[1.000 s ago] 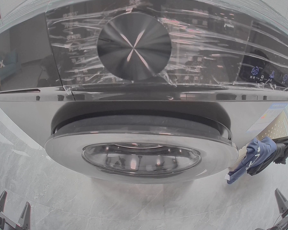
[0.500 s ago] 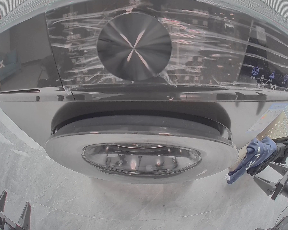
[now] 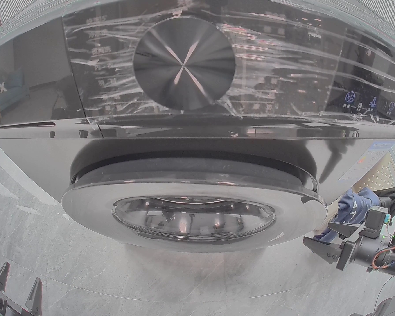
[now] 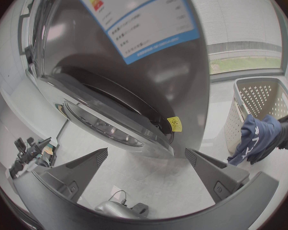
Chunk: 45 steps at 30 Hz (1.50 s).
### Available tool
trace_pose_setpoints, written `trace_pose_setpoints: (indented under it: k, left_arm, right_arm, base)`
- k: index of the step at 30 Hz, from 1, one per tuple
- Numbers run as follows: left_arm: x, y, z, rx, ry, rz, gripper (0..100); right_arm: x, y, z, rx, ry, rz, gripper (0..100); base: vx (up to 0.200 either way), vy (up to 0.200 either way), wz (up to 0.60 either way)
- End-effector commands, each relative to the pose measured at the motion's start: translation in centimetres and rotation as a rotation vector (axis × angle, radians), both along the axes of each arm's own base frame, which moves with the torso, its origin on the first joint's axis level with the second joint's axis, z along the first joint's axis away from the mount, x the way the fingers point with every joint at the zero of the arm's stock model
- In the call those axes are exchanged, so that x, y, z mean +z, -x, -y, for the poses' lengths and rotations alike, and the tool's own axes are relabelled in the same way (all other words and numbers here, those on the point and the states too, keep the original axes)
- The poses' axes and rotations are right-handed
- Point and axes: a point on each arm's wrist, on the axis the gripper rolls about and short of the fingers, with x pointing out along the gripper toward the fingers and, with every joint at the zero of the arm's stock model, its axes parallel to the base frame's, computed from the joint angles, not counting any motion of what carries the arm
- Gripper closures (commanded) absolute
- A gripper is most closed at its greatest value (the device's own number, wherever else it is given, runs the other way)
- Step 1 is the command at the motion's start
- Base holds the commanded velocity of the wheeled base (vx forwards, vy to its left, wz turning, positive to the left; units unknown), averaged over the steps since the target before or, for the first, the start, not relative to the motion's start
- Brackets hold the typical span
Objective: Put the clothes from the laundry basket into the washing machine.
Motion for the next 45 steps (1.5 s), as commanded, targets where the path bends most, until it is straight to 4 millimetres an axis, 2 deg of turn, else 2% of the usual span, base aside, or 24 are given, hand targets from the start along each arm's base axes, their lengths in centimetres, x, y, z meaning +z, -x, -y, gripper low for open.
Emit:
trace_pose_setpoints:
  k: [1, 7, 12, 18, 26, 32, 38, 45]
  left_arm:
    - [-0.5, 0.0, 0.0, 0.0, 0.001, -0.003, 0]
    - [-0.5, 0.0, 0.0, 0.0, 0.001, -0.003, 0]
    - [-0.5, 0.0, 0.0, 0.0, 0.001, -0.003, 0]
    - [-0.5, 0.0, 0.0, 0.0, 0.001, -0.003, 0]
    - [-0.5, 0.0, 0.0, 0.0, -0.001, -0.003, 0]
    - [-0.5, 0.0, 0.0, 0.0, 0.001, -0.003, 0]
    - [-0.5, 0.0, 0.0, 0.0, 0.001, -0.003, 0]
    - [-0.5, 0.0, 0.0, 0.0, -0.001, -0.003, 0]
  right_arm:
    - [-1.0, -1.9, -1.1, 0.007, 0.081, -0.023, 0]
    - [-0.5, -3.6, -2.2, 0.016, 0.082, 0.025, 0]
    - [-0.6, -4.0, -3.0, 0.041, 0.07, 0.044, 0]
    - [-0.9, -3.7, -3.3, 0.064, 0.07, 0.042, 0]
    - [-2.0, -0.5, -2.5, 0.142, 0.085, 0.009, 0]
    - [-1.6, -1.1, -2.6, 0.125, 0.085, 0.029, 0]
    - [-1.6, -2.7, -3.8, 0.122, 0.092, 0.018, 0]
    - [-2.5, -1.4, -3.8, 0.168, 0.111, -0.015, 0]
  base:
    - [0.0, 0.0, 0.0]
    - [0.0, 0.0, 0.0]
    - [0.0, 0.0, 0.0]
    - [0.0, 0.0, 0.0]
    - [-0.15, 0.0, 0.0]
    - [0.0, 0.0, 0.0]
    - [0.0, 0.0, 0.0]
    - [-0.171, 0.0, 0.0]
